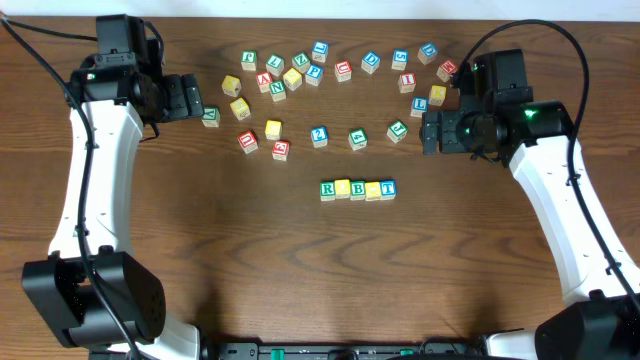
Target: Spell out ROBOT
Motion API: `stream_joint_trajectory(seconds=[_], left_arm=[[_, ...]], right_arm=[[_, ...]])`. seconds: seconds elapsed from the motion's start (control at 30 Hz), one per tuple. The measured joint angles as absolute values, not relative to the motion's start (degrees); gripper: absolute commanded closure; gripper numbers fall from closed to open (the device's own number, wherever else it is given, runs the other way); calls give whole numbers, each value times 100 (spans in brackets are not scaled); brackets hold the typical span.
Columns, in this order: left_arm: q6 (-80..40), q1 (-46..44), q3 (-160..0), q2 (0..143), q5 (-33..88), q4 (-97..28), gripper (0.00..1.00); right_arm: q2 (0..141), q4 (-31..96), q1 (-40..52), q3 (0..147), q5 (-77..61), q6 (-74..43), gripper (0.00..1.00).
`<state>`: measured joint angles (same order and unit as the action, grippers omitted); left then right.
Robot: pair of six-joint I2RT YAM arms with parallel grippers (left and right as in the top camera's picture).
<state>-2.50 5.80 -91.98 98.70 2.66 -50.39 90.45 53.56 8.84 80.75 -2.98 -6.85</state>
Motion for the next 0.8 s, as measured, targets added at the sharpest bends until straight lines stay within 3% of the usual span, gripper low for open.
stream_joint_trajectory(seconds=[0.47, 0.8], left_arm=[[-250, 580, -9198, 9870, 266, -5039, 2], [-250, 580, -9198, 9870, 263, -5037, 3]], right_arm=[[8910, 5354, 884, 8071, -296, -687, 1], [7170, 5236, 884, 7205, -239, -685, 1]])
